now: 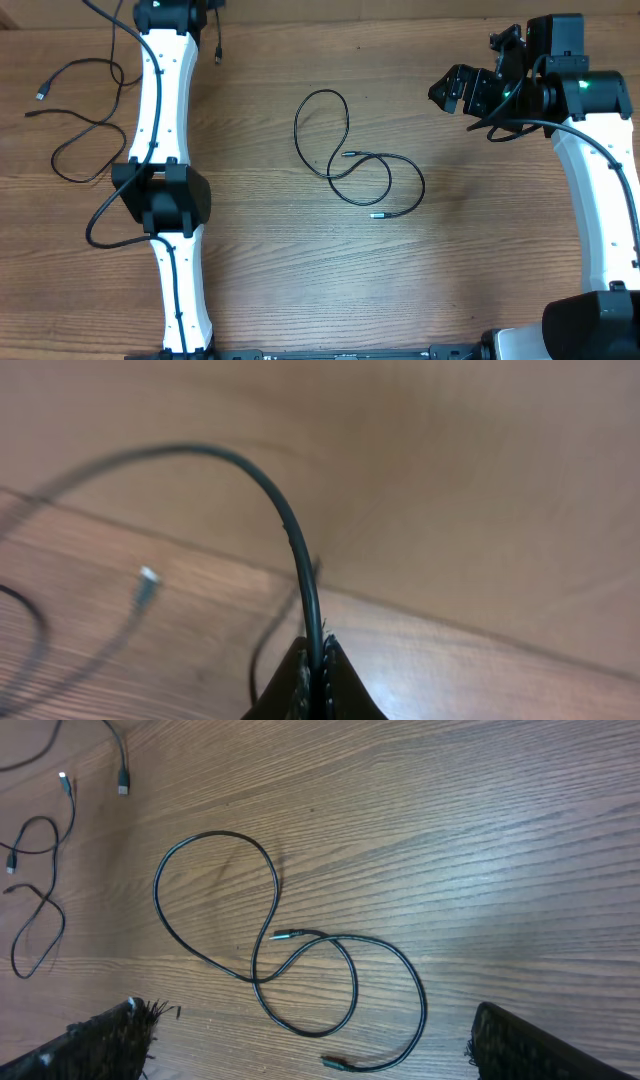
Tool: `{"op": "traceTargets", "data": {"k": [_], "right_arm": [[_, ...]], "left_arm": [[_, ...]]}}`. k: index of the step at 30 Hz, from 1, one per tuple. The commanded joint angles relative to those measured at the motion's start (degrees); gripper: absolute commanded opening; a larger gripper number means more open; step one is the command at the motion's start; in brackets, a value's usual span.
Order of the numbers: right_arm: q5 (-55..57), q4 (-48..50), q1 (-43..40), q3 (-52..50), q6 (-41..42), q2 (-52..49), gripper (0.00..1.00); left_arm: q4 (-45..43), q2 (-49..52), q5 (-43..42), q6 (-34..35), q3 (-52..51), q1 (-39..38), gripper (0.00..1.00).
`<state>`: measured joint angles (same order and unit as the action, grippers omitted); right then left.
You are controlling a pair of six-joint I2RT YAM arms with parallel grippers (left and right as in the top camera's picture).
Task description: Untangle cables
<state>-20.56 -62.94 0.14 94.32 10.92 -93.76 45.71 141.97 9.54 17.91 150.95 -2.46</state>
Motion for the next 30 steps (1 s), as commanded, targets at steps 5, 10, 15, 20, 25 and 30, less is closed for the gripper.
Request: {"op": "traceTargets", "data": {"k": [5,10,15,20,25,30], "right_arm": [[0.39,0.31,0.22,-0.22,0.2,0.31,1.0],[0.39,0.31,0.22,-0.22,0.2,0.31,1.0],[0.39,0.31,0.22,-0.22,0.2,0.31,1.0],[0.39,0.31,0.22,-0.22,0.2,0.31,1.0],[0.39,0.31,0.22,-0.22,0.2,0.31,1.0],[0.39,0.31,0.22,-0.22,0.2,0.31,1.0]], "left_arm": [[5.95,4.2,-5.03,16.63,0.28,2.01,0.04],[13.4,6.73,-6.84,33.68,0.28,2.14,0.04],[12.04,8.17,-19.67,32.81,0.28,0.37,0.04],[10.23,8.28,-23.52,16.33,0.28,-3.76,0.04],[15.96,8.37,-23.5,-4.96,0.26,-8.7,0.04],[23.58,8.37,-14.71,-15.1,0.26,-11.67,0.04]]}}
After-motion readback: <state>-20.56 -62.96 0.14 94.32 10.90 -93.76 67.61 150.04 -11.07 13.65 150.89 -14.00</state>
